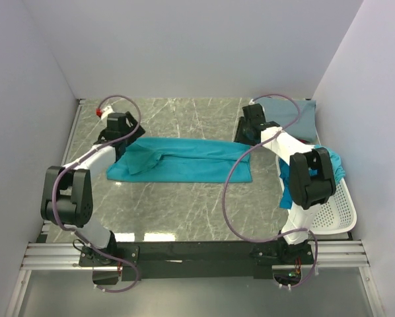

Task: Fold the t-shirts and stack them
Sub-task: Fold the tshirt

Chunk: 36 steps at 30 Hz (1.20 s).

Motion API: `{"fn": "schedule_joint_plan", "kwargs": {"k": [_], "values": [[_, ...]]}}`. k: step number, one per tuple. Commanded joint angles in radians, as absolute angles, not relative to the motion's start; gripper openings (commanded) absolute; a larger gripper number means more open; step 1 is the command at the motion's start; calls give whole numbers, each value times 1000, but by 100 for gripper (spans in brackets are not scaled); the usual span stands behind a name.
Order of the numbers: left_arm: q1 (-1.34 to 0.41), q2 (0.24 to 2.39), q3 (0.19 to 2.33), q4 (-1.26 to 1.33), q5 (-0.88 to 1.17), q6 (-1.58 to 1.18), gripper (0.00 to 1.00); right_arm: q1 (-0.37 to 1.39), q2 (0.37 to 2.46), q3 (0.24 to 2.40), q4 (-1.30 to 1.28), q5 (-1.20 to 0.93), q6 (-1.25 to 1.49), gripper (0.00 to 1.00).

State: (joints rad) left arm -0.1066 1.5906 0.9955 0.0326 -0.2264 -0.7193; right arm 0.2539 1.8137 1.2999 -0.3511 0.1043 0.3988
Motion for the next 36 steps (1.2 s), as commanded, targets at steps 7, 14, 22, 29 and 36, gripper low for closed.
{"fn": "schedule_joint_plan", "kwargs": {"k": [7,14,22,29,36], "values": [[-130,1744,954,144,-46,-764,92,334,1881,1316,-279,-69,391,46],[-130,1804,946,166,-25,-764,92,339,1937,1290,-304,-84,419,44],[-130,1850,989,152,-37,-729,93,344,1895,1183,-314,-71,442,41],[-132,1902,1054,126,-31,-686,93,382,1818,1033,-298,-41,495,40],[-155,1960,1152,94,-58,-660,93,508,1711,850,-265,-2,606,41]]}}
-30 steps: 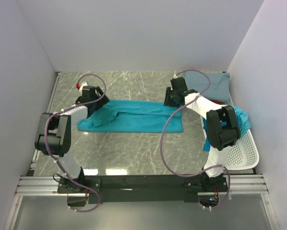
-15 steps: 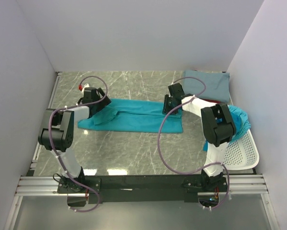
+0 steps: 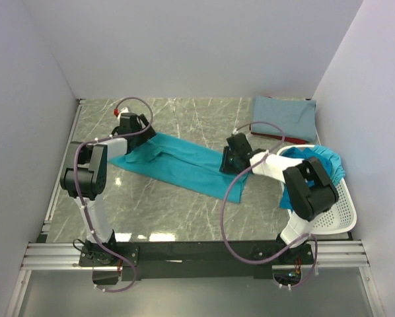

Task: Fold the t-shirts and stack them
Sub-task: Fold the tshirt

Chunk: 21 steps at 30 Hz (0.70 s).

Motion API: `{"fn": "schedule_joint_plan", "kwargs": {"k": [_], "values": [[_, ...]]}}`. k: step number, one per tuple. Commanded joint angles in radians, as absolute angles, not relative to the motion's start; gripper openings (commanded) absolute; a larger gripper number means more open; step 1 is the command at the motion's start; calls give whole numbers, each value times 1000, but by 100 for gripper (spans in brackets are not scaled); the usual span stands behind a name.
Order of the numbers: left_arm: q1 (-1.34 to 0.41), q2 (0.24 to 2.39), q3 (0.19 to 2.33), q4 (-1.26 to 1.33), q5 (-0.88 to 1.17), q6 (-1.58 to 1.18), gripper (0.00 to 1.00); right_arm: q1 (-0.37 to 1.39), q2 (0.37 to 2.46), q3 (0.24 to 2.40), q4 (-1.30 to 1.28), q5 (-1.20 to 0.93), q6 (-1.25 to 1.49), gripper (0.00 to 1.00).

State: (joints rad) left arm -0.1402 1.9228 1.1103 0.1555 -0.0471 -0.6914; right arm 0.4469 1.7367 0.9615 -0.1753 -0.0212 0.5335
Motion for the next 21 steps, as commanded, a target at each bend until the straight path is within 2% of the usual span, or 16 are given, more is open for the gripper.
{"fn": "schedule_joint_plan", "kwargs": {"k": [1,13,21], "values": [[-163,1974,1163,91,-60,-654,93,526,1698,833,-261,20,621,40],[-270,2097,1353,38,-77,-583,93,810,1514,686,-247,84,814,41],[-325,2131,1405,104,27,-558,93,931,1554,702,-88,-21,810,41]]}}
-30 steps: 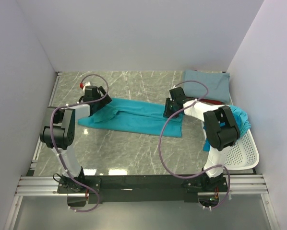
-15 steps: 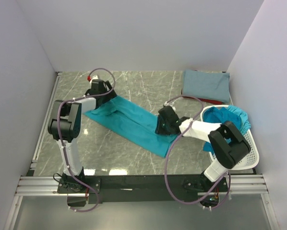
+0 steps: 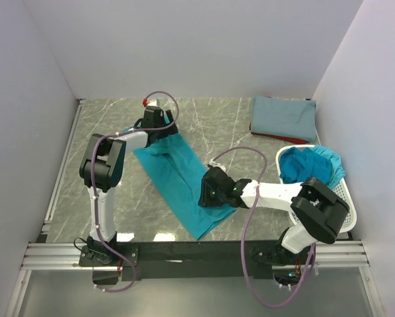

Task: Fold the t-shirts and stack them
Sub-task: Fold the tshirt

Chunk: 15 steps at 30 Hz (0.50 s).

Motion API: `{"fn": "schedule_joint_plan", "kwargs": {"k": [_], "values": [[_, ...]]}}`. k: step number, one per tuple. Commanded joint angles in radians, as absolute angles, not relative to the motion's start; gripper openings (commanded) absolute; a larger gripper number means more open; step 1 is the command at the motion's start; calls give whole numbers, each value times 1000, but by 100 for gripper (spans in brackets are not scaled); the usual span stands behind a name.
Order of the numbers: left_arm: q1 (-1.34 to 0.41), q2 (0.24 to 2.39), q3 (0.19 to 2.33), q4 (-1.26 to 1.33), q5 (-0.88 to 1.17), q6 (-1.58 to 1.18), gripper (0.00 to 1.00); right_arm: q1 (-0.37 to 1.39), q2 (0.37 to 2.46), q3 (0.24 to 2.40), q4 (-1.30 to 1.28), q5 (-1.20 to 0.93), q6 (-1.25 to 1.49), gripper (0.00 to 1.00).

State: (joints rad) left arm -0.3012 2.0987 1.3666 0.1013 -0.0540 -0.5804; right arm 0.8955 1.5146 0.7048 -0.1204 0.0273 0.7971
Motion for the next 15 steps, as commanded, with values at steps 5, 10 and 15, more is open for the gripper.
{"fn": "schedule_joint_plan", "kwargs": {"k": [5,10,15], "values": [[-357,2184,1466,110,86,-551,92,995,1611,765,-77,-32,799,41],[-373,2235,1538,110,144,-542,92,1017,1618,778,-42,-37,807,41],[-383,2275,1603,130,209,-525,92,1028,1620,781,-9,-60,798,41]]}}
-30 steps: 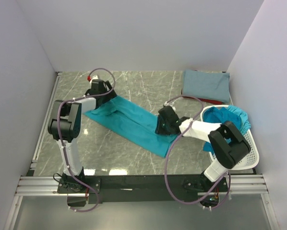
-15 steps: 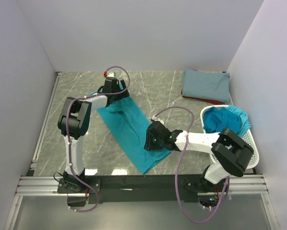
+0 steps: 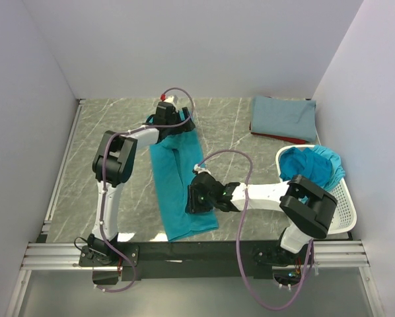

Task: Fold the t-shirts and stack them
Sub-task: Fold the tshirt

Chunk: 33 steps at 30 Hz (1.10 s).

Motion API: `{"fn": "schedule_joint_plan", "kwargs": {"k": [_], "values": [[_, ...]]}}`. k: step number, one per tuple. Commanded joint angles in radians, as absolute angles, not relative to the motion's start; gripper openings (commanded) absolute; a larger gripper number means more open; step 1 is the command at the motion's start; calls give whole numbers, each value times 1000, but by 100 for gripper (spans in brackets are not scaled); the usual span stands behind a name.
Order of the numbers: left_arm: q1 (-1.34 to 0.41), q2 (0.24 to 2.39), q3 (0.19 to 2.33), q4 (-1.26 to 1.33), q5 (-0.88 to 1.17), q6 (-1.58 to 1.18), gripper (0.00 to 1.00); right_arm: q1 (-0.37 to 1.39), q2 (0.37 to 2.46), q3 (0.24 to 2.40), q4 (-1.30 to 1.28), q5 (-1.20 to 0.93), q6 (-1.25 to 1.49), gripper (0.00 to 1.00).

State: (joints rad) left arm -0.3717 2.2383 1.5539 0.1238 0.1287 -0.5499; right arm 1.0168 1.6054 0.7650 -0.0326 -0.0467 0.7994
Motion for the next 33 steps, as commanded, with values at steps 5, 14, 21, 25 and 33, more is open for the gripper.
{"fn": "schedule_joint_plan", "kwargs": {"k": [5,14,21,25,33], "values": [[-397,2322,1678,114,248,-512,92,1029,1635,795,25,-84,784,42],[-411,2286,1773,92,250,-483,93,1055,1546,828,-30,-23,710,43],[-452,2015,1718,72,152,-437,96,1066,1428,799,-89,28,670,45],[-485,1768,1451,74,3,-451,96,1068,1384,779,-158,72,669,45],[-574,1232,882,-83,-400,-658,94,1092,1232,661,-210,178,744,45]]}}
